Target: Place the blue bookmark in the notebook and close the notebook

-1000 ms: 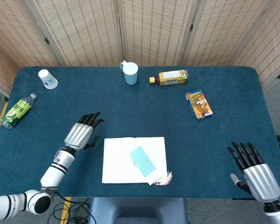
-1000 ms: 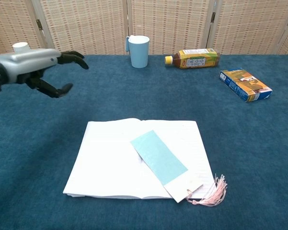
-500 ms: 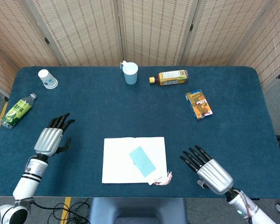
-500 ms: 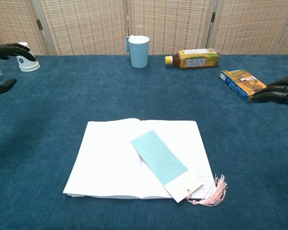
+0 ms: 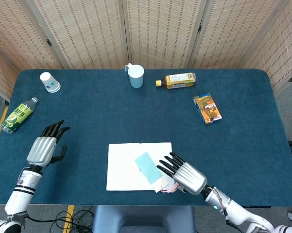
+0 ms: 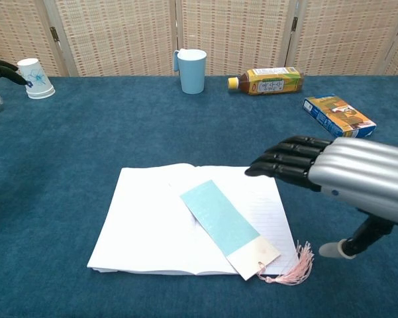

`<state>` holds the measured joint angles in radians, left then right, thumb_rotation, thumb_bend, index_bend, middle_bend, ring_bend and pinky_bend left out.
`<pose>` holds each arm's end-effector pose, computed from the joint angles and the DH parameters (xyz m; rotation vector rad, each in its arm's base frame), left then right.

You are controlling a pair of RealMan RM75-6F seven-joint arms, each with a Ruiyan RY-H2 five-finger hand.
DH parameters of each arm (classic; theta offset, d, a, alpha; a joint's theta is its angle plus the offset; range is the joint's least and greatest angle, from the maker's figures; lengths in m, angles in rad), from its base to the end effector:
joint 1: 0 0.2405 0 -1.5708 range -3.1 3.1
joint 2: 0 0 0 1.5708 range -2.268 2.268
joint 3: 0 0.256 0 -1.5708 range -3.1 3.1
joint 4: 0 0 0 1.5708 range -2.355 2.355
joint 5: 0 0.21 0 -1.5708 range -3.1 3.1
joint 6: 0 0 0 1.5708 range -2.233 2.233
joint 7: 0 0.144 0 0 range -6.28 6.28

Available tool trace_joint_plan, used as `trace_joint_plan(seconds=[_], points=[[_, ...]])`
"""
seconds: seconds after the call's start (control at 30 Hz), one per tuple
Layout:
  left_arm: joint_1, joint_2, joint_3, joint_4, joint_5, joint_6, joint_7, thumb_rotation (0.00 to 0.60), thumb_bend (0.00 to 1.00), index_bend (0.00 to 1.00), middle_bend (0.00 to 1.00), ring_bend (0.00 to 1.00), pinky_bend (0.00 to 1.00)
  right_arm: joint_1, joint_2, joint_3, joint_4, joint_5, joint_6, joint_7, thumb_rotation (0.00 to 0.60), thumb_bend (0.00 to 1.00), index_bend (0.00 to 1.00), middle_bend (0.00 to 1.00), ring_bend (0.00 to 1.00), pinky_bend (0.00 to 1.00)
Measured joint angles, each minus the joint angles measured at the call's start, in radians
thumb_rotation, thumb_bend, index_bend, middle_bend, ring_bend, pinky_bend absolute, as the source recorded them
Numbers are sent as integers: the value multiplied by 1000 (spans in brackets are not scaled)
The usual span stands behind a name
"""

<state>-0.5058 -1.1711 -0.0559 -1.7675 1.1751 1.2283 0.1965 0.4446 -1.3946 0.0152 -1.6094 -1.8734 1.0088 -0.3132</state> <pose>-0.2265 0.2851 0.1044 -1.5898 -1.0008 -0.9078 -0.1784 -0.2186 -0.0019 2.2788 -0.5027 0.9668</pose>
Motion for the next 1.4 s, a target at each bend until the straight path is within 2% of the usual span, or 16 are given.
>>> trace_joint_plan(seconds=[0.53,1.07,1.4], points=[[38,10,-16,37,20,-23,-52,600,568,159,0,0,110,116,-184,-2,113,74,-91,-20,600,37,0,82,0,12],[63,9,-28,55,39,-37,-73,600,568,159,0,0,110,187,-277,9,145,125,-114,-80,600,38,0,81,0,12],[73,8,-36,69,38,-51,-91,600,568,159,0,0,110,233,-324,52,124,178,-127,-120,600,37,0,82,0,13]])
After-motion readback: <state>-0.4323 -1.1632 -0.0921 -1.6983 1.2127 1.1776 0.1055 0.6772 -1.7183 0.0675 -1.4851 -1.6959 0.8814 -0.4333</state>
